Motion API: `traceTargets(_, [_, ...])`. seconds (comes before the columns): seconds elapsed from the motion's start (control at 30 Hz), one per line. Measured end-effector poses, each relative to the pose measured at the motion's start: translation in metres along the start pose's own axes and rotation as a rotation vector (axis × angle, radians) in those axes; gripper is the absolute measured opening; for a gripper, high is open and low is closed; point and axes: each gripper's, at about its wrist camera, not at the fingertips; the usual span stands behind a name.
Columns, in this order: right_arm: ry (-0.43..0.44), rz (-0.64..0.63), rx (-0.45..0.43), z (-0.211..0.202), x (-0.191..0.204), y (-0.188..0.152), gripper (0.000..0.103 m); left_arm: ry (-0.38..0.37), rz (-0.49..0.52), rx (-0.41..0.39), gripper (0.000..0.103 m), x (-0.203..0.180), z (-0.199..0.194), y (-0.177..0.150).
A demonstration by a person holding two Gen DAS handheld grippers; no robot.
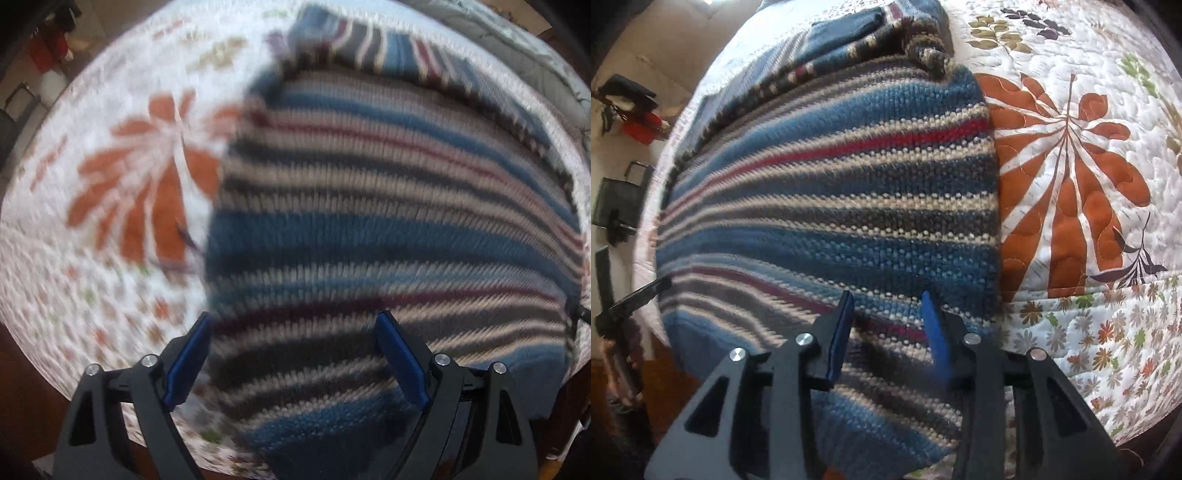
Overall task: Fold small clothes
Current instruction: 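Move both grippers to the ribbed hem of the sweater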
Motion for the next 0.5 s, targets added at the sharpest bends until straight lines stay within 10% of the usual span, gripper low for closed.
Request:
traceTargets(0.17, [-0.064, -0.032, -0.005, 0.003, 0.017, 0.003, 0.039, 0.040, 0.007, -0.036, 0.091, -0.007, -0.002, -0.004])
traceTargets(0.5, [0.041, 0.072, 0.000, -0.056, -0.016, -0.030, 0.051, -0.106, -0.050, 0.021, 0.091, 0.009, -0.045, -0.044])
Point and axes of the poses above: each gripper's, at about its wrist camera, not at the fingertips, and z roughly the way its jaws point, x to its left, y to its top, and after that the axes turned 11 degrees about -x, right-handed
